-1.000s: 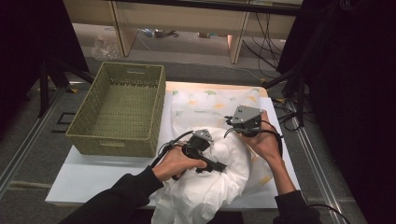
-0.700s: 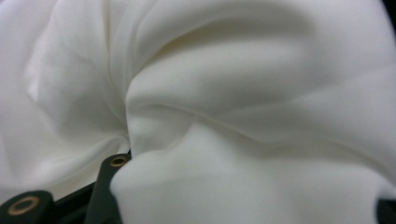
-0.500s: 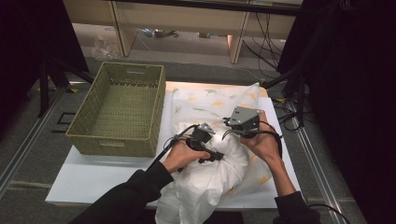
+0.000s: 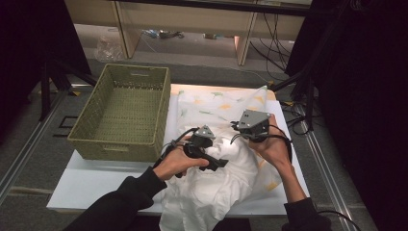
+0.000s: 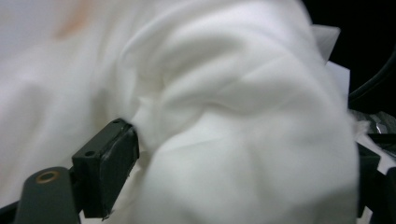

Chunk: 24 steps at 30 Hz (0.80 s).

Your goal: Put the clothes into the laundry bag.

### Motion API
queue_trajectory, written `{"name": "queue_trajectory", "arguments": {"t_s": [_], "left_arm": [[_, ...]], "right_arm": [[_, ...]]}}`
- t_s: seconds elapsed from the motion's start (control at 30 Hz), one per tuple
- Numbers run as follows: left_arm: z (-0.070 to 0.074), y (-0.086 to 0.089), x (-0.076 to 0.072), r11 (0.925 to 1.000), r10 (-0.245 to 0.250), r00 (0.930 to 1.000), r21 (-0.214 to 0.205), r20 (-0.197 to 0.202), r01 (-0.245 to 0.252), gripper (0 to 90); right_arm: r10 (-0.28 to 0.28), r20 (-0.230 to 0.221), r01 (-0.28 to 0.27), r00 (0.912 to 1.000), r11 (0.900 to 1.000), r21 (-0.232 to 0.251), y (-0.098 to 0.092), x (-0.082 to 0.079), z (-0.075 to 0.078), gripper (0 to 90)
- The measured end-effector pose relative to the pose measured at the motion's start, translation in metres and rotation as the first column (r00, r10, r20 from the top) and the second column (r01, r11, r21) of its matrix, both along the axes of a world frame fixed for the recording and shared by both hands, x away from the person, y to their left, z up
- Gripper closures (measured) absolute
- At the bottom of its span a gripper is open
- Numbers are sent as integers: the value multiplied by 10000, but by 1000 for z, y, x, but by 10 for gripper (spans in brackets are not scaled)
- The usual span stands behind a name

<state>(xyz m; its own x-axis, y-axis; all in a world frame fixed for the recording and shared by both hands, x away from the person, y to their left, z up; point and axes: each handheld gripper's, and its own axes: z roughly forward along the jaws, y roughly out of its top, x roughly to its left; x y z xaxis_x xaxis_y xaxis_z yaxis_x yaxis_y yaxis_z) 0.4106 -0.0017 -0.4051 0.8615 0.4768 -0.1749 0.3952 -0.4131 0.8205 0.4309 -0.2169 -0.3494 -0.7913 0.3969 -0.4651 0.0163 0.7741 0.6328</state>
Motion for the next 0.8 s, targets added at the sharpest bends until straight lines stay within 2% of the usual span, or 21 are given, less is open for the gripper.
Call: {"name": "queue_trajectory", "arguments": {"t_s": [0.07, 0.13, 0.2, 0.23, 0.27, 0.33, 0.37, 0.43, 0.5, 0.53, 0.57, 0.6, 0.67, 0.7, 0.8], "left_arm": [[6, 9, 1, 9992, 309, 9974, 247, 654, -326, 153], [5, 14, 8, 9974, 517, 9955, 462, 798, -555, 148], [-2, 14, 16, 9975, 566, 9976, 399, 409, -583, 106], [-6, 13, 22, 9972, 554, 9983, 485, 198, -563, 95], [-10, 12, 27, 9965, 708, 9973, 468, -189, -699, 78], [-19, 11, 38, 9940, 963, 9945, 551, -413, -940, 0], [-23, 9, 42, 9942, 960, 9939, 543, -550, -931, 0], [-31, 7, 47, 9969, 735, 9924, 356, -983, -703, 0], [-35, 5, 51, 9994, 338, 9856, -36, -1659, -349, 0], [-36, 5, 53, 9997, 10, 9785, -252, -2063, -63, 42], [-37, 6, 53, 9970, -498, 9681, -699, -2455, 336, 216], [-37, 5, 51, 9924, -879, 9626, -1062, -2562, 623, 430], [-34, -1, 40, 9864, -1265, 9625, -1328, -2401, 966, 625], [-33, -4, 38, 9848, -1346, 9627, -1389, -2345, 1038, 676], [-27, -16, 28, 9831, -1360, 9669, -1498, -2161, 1048, 748]], "right_arm": [[9, 25, -9, 10000, 10000, 32, -1, 1, 1, 900], [12, -22, -12, 10000, 10000, 18, 0, 1, -1, 900], [-72, -126, 72, 9999, 10000, 2, 2, 0, -2, 900], [75, -50, -75, 10000, 9999, -69, 3, 0, -2, 900], [99, -62, -99, 9999, 9999, -46, 4, 1, -2, 900], [145, -80, -146, 9999, 9998, -135, 4, 1, -3, 899], [122, -113, -123, 9999, 9998, -143, 4, 1, -3, 900], [-66, -237, 63, 9997, 9999, -111, 4, 0, -3, 900], [-76, -239, 73, 9997, 9999, -120, 4, 0, -4, 899], [-17, -223, 15, 9997, 9999, -101, 5, 0, -5, 900], [7, -244, -10, 9997, 9999, -126, 5, 0, -5, 900], [-15, -248, 12, 9997, 9999, -115, 5, 0, -5, 900], [-28, -266, 26, 9996, 10000, -81, 5, -1, -5, 899], [-16, -263, 14, 9997, 10000, -74, 5, -1, -4, 899], [43, -219, -45, 9998, 10000, -61, 6, -1, -4, 900]]}}
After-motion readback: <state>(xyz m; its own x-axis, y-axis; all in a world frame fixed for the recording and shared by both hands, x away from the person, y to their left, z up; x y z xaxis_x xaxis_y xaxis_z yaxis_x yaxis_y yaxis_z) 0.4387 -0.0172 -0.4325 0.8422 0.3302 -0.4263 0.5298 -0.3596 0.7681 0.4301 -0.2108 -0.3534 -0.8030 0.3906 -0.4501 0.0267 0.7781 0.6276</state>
